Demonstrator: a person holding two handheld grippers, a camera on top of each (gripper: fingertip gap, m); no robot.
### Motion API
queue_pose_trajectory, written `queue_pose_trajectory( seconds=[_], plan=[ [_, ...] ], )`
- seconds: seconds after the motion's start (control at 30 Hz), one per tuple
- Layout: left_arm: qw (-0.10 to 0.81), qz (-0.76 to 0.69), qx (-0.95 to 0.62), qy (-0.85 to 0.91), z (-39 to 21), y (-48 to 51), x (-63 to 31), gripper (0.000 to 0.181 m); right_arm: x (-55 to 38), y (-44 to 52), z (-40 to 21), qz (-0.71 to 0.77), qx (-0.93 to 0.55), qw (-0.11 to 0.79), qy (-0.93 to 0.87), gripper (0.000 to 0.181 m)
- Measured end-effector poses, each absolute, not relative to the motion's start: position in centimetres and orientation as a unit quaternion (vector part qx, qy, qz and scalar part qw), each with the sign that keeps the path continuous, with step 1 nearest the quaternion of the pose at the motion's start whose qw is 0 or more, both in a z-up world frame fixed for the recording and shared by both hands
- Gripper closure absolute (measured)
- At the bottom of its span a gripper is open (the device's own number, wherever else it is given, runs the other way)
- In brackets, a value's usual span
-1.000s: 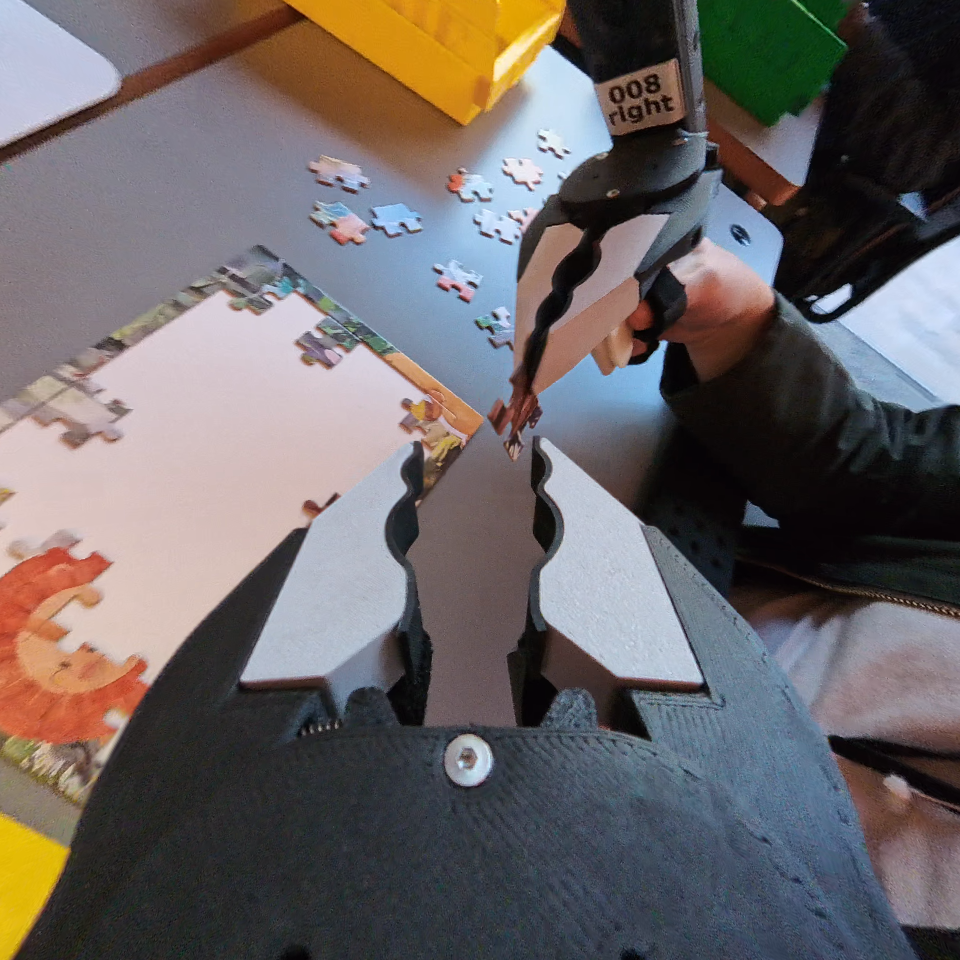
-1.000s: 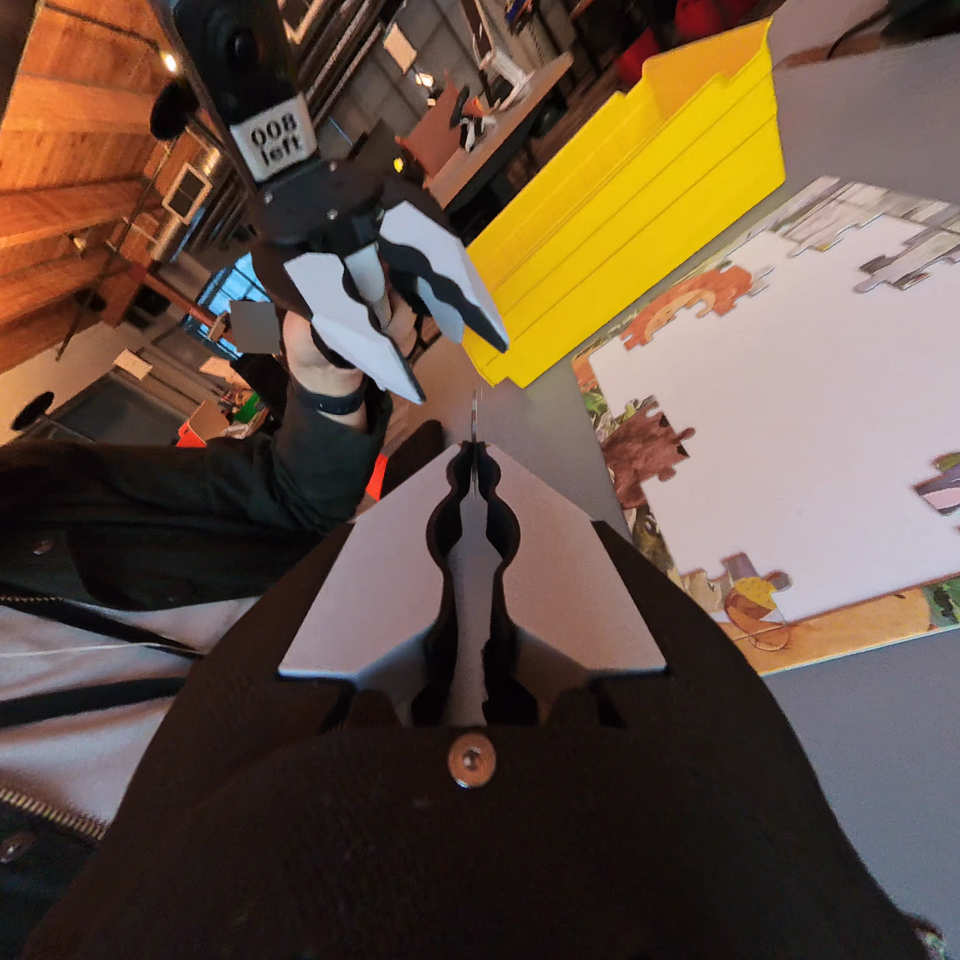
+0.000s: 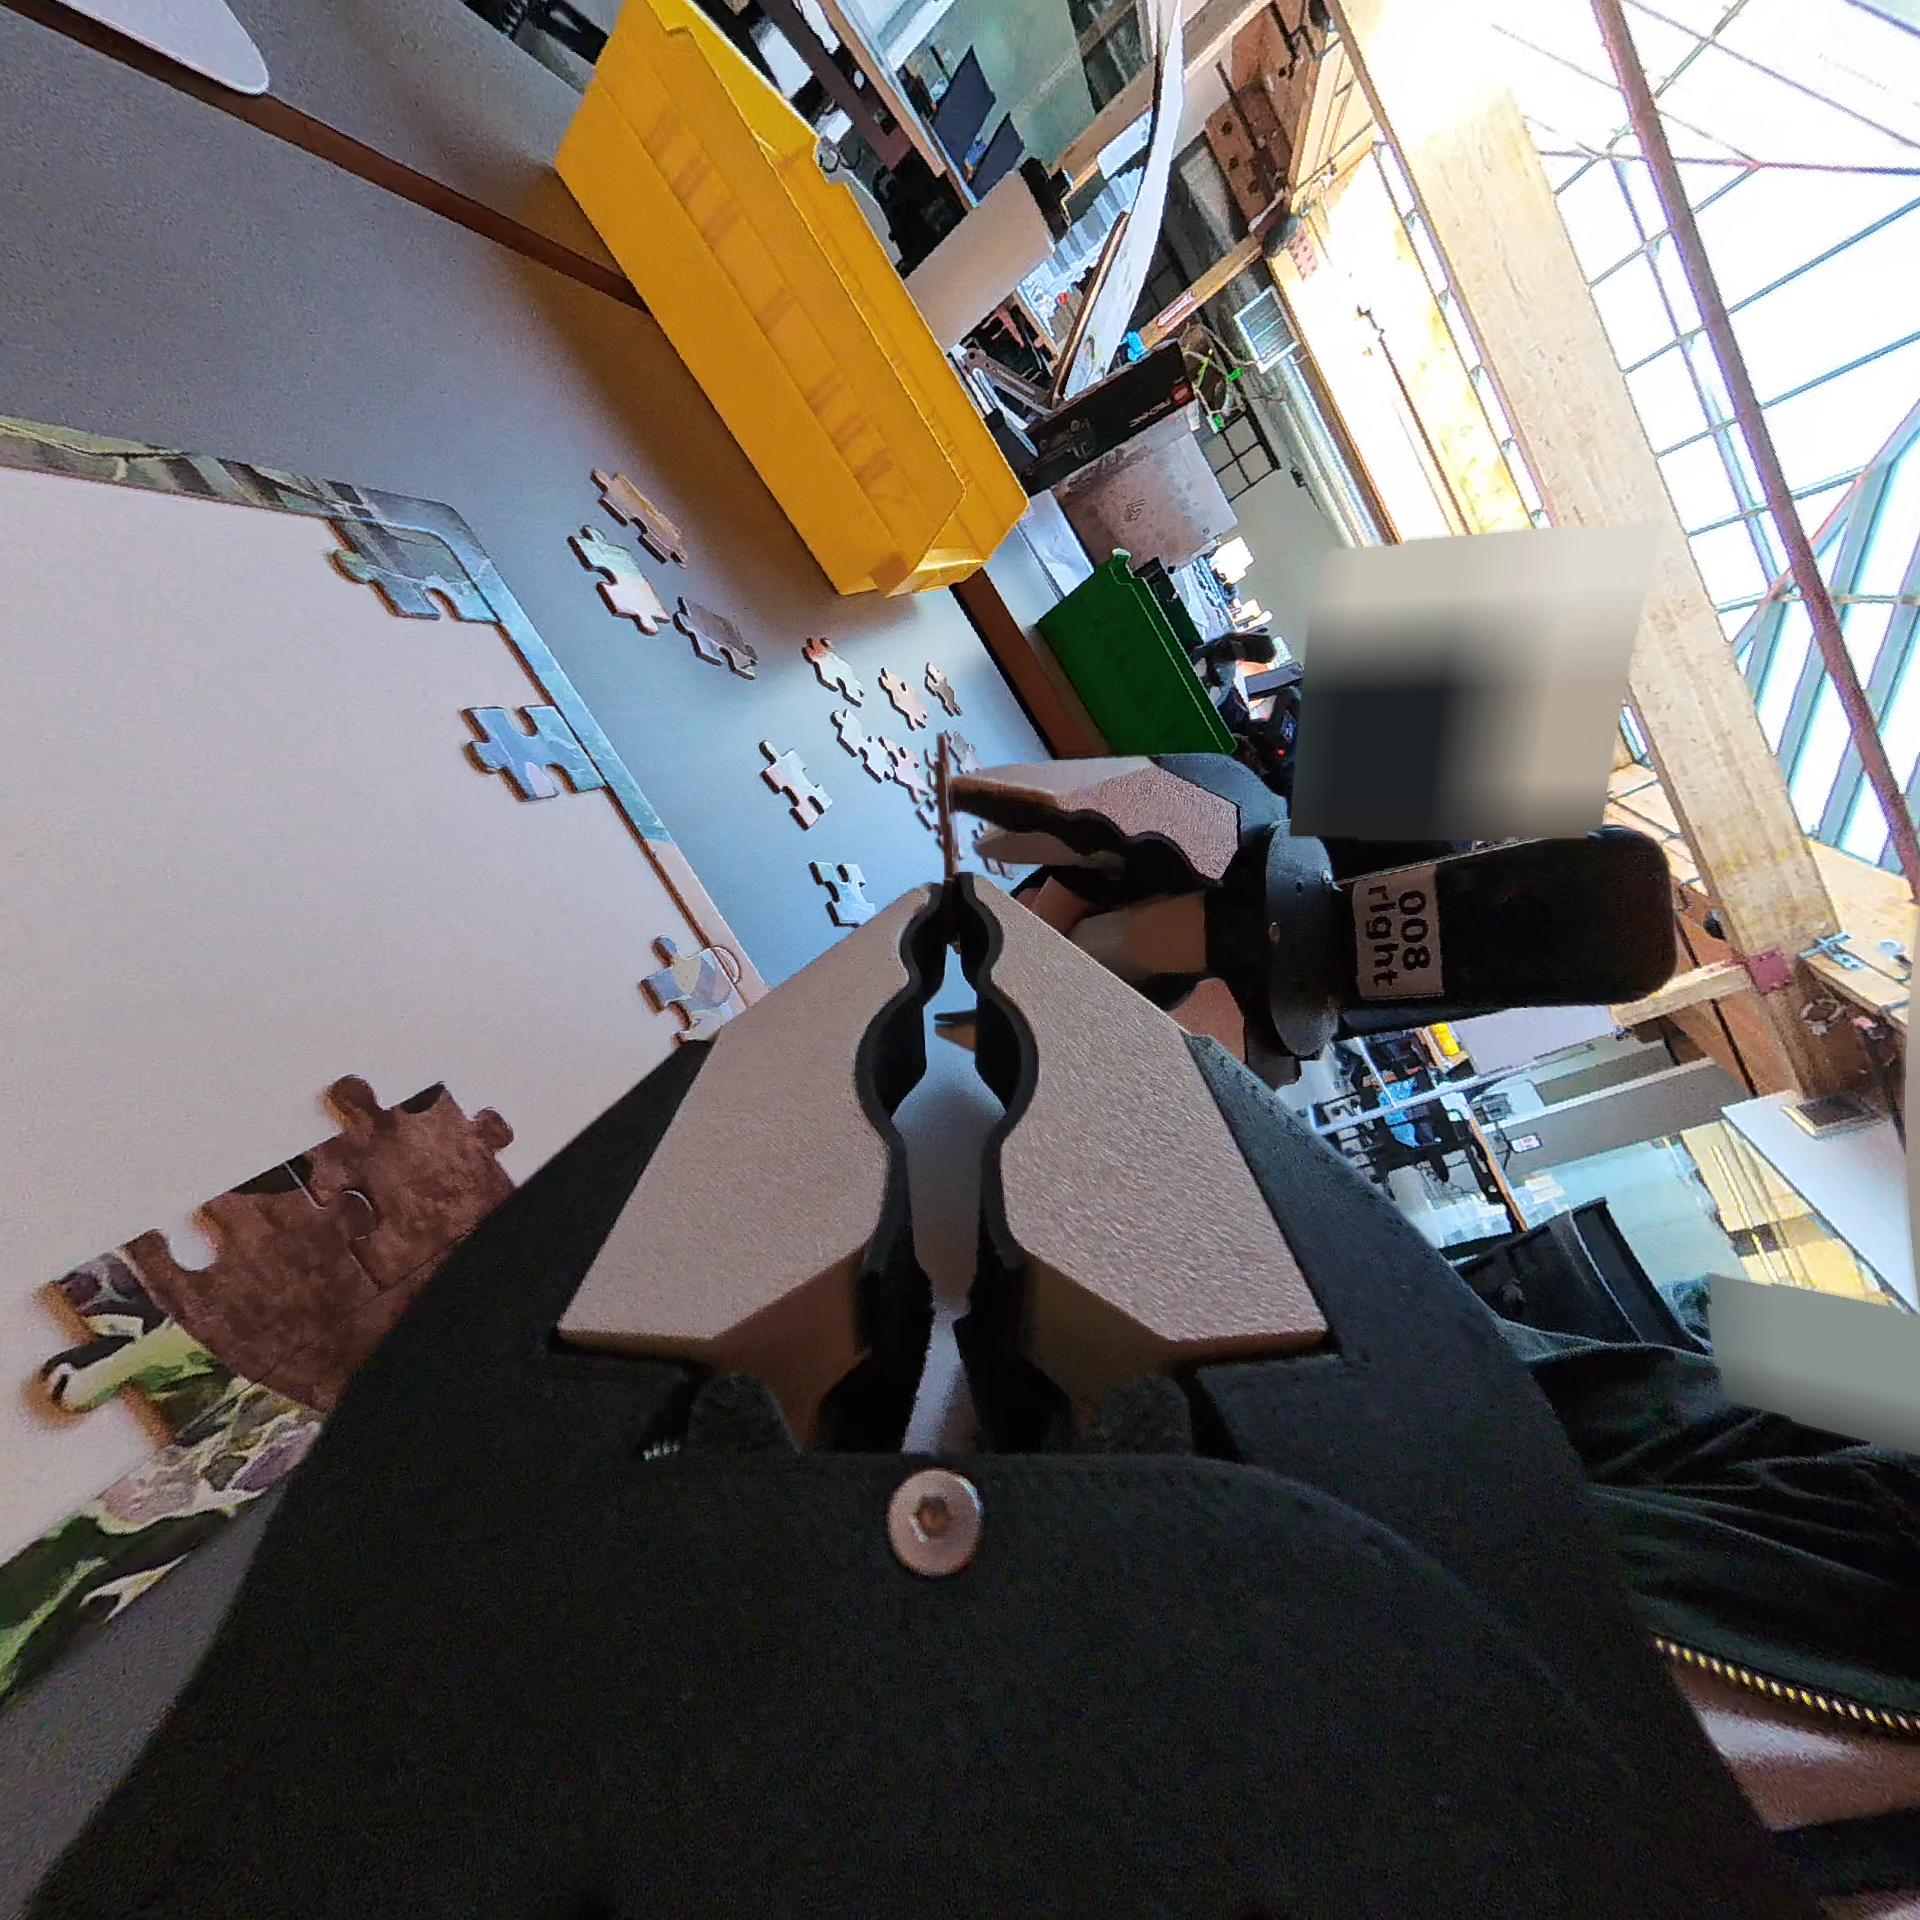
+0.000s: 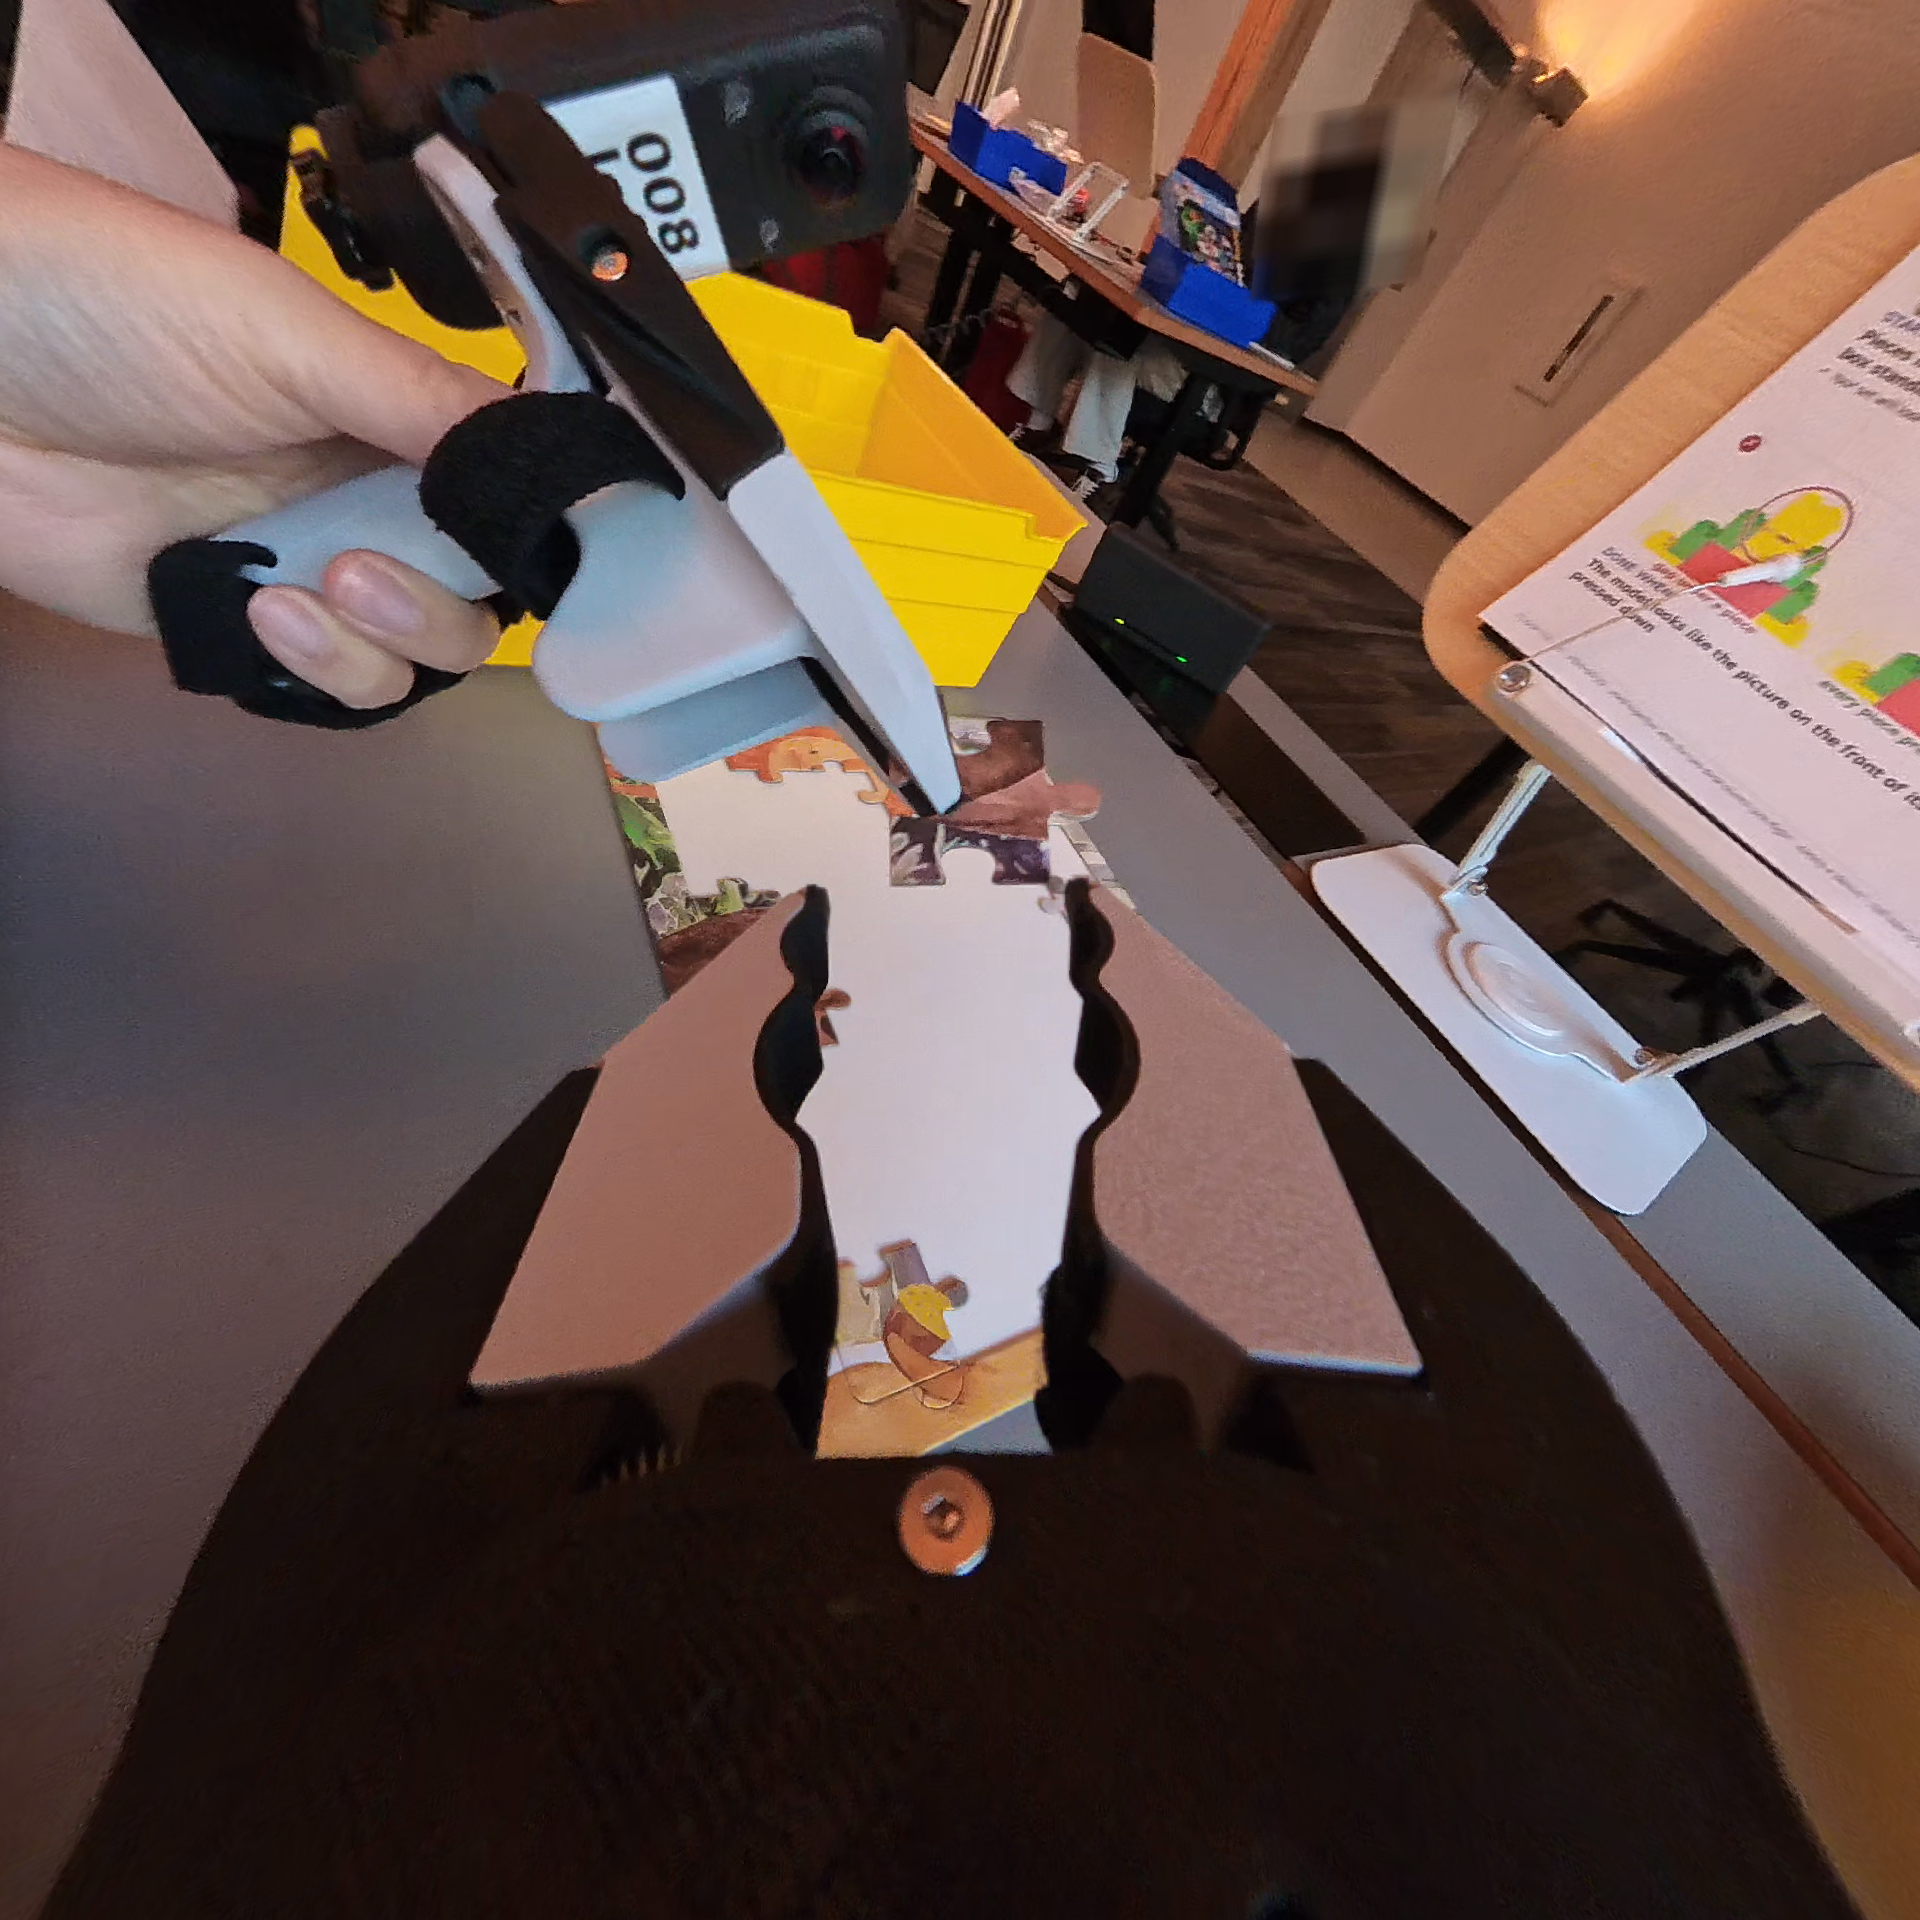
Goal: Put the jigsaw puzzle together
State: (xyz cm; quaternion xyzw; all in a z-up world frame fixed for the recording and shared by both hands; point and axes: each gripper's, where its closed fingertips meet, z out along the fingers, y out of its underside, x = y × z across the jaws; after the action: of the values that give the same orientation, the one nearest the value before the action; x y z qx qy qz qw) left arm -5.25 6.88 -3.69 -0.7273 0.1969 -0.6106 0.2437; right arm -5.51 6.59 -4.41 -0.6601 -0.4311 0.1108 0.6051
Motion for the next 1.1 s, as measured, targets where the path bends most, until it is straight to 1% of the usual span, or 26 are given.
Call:
queue_pose_trajectory(
  seconds=[0.17, 0.2, 0.23, 0.33, 0.37, 0.4, 0.43, 0.5, 0.57, 0.63, 0.7, 0.87, 0.9, 0.97, 1.03, 1.1],
  plan=[
    [0.228, -0.620, -0.723, 0.201, -4.1, 6.3, -4.7, 0.181, -5.6, 6.6, -4.6, 0.125, -0.663, 0.599, -0.432, 0.136],
    [0.225, -0.621, -0.722, 0.205, -4.2, 6.2, -4.5, 0.181, -5.6, 6.6, -4.6, 0.120, -0.663, 0.598, -0.434, 0.140],
    [0.222, -0.622, -0.721, 0.208, -4.3, 6.0, -4.4, 0.181, -5.5, 6.6, -4.7, 0.114, -0.664, 0.596, -0.436, 0.148],
    [0.216, -0.630, -0.713, 0.220, -4.1, 5.6, -4.3, 0.181, -5.2, 6.3, -4.8, 0.121, -0.673, 0.579, -0.444, 0.150],
    [0.215, -0.644, -0.701, 0.220, -3.6, 5.5, -4.3, 0.178, -4.7, 6.1, -4.8, 0.123, -0.682, 0.567, -0.445, 0.149],
    [0.217, -0.660, -0.685, 0.219, -2.8, 5.3, -4.6, 0.171, -3.4, 5.9, -4.8, 0.108, -0.696, 0.551, -0.448, 0.149],
    [0.218, -0.677, -0.669, 0.216, -2.0, 5.1, -5.1, 0.169, -1.4, 5.7, -5.2, 0.085, -0.715, 0.527, -0.451, 0.149],
    [0.221, -0.706, -0.639, 0.210, -0.2, 4.7, -6.6, 0.171, 3.6, 4.1, -7.9, 0.072, -0.784, 0.426, -0.446, 0.150],
    [0.237, -0.697, -0.638, 0.226, 0.7, 4.2, -8.2, 0.174, 9.3, 2.4, -11.1, 0.056, -0.836, 0.343, -0.425, 0.150],
    [0.271, -0.661, -0.650, 0.258, 1.3, 3.8, -9.6, 0.172, 12.6, 0.4, -13.8, 0.084, -0.863, 0.282, -0.411, 0.150],
    [0.318, -0.625, -0.655, 0.282, 2.3, 3.8, -11.1, 0.170, 14.3, -0.7, -15.2, 0.105, -0.878, 0.250, -0.394, 0.149],
    [0.451, -0.511, -0.663, 0.310, 4.5, 5.2, -14.8, 0.169, 16.1, -0.6, -16.6, 0.096, -0.887, 0.235, -0.386, 0.148],
    [0.479, -0.475, -0.670, 0.310, 4.4, 6.0, -15.9, 0.167, 16.0, -0.2, -16.4, 0.105, -0.888, 0.243, -0.377, 0.149],
    [0.532, -0.400, -0.686, 0.295, 3.9, 7.8, -18.6, 0.157, 16.7, 0.1, -16.5, 0.094, -0.891, 0.249, -0.368, 0.140],
    [0.557, -0.365, -0.690, 0.283, 4.0, 8.5, -21.1, 0.152, 17.6, 0.0, -16.0, 0.081, -0.889, 0.268, -0.362, 0.135],
    [0.584, -0.328, -0.692, 0.268, 4.6, 9.1, -24.1, 0.147, 18.5, 0.1, -14.7, 0.072, -0.889, 0.299, -0.338, 0.135]
  ],
)
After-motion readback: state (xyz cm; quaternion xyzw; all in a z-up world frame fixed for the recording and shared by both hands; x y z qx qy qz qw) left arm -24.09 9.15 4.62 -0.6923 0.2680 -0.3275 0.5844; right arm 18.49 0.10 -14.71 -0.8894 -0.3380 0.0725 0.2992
